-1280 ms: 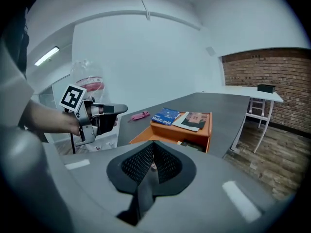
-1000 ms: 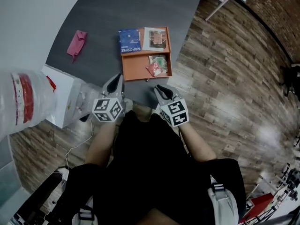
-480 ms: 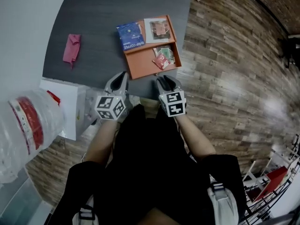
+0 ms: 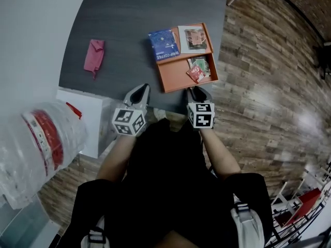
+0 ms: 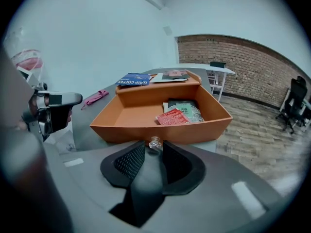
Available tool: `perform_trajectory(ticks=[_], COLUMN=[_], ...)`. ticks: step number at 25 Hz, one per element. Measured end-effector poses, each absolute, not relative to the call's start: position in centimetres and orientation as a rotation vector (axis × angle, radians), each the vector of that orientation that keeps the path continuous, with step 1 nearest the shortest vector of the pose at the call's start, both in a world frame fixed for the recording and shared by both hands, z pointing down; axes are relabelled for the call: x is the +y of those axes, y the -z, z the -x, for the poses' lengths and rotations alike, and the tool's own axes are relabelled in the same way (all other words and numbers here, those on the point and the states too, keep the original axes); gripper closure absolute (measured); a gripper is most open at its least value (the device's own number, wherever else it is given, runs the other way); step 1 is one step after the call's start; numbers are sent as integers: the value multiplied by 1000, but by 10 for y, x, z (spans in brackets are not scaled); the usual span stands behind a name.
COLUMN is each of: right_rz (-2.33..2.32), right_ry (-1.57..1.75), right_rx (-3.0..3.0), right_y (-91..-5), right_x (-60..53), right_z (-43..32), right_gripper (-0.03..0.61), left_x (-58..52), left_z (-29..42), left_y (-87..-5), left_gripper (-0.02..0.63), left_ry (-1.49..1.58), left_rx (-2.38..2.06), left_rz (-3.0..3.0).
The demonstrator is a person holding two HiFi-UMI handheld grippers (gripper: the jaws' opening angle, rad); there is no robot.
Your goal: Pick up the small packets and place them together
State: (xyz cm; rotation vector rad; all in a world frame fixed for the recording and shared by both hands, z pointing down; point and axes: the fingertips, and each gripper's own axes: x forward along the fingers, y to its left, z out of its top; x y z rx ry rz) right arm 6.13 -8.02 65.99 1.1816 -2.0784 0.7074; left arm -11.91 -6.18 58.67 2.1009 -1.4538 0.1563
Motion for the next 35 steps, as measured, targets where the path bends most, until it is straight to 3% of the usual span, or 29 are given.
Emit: perform_trajectory(ticks=[14,35], right_rz=[-1335,-1237], right_ry=[-651,-305], right_rx=[-2163,-2698], right_y=[-623,-469], right_x=[-74,-56], right_z=[-83,-179], right_gripper=[463,575], left_x=[-56,10], left_z=[116,60], left_y=[-563,-439], left_gripper=[614,614], left_ry=[-85,100], left_rx=[-1476,-1922], left_rz=[-2216,-2296])
